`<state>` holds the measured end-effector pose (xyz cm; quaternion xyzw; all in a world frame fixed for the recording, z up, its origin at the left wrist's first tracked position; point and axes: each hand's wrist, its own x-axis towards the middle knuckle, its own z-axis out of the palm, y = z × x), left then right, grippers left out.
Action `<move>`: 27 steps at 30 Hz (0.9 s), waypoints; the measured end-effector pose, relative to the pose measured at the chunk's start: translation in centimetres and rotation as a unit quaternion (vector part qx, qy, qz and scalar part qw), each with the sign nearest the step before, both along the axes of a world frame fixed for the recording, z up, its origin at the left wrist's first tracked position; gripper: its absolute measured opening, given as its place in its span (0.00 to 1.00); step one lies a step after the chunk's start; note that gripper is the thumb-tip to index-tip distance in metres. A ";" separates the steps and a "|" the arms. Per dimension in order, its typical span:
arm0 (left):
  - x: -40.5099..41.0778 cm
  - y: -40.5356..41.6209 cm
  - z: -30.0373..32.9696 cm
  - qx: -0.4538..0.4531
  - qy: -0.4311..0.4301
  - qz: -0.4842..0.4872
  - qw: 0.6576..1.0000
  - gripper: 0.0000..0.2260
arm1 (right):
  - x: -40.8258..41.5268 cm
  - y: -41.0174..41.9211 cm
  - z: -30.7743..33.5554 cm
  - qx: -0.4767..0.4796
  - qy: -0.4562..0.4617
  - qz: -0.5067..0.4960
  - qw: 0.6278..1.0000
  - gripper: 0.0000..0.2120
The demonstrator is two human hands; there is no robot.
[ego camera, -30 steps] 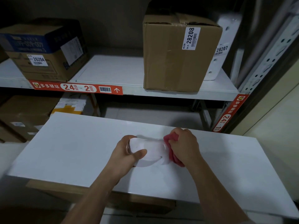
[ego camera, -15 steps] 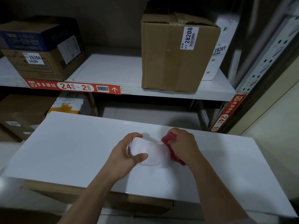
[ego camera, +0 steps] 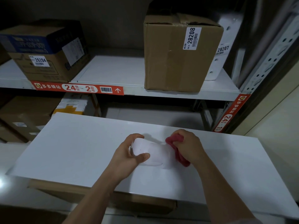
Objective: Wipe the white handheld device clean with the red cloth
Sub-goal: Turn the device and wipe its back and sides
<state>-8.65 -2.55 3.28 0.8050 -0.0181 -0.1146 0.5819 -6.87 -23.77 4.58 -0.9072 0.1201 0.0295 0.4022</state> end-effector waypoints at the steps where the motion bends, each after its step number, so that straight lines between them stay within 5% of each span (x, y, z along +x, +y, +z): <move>1: 0.1 0.0 -0.1 -0.003 0.004 0.005 1.000 0.20 | -0.1 0.3 0.4 0.006 -0.011 0.006 1.000 0.04; 6: 0.1 -0.2 -0.2 -0.036 0.035 0.050 0.997 0.19 | -0.5 1.5 1.9 -0.011 -0.013 0.093 0.996 0.08; 14: 0.0 -0.6 0.4 -0.091 0.084 0.088 0.988 0.16 | -0.8 0.1 0.3 -0.057 0.020 -0.012 0.998 0.04; 20: 0.4 -0.7 0.3 -0.122 0.140 0.135 0.973 0.17 | -1.6 2.0 2.4 -0.101 0.028 0.150 0.983 0.11; 27: 0.4 -0.8 0.5 -0.127 0.171 0.152 0.965 0.19 | -1.3 0.8 1.1 -0.140 -0.004 0.048 0.989 0.04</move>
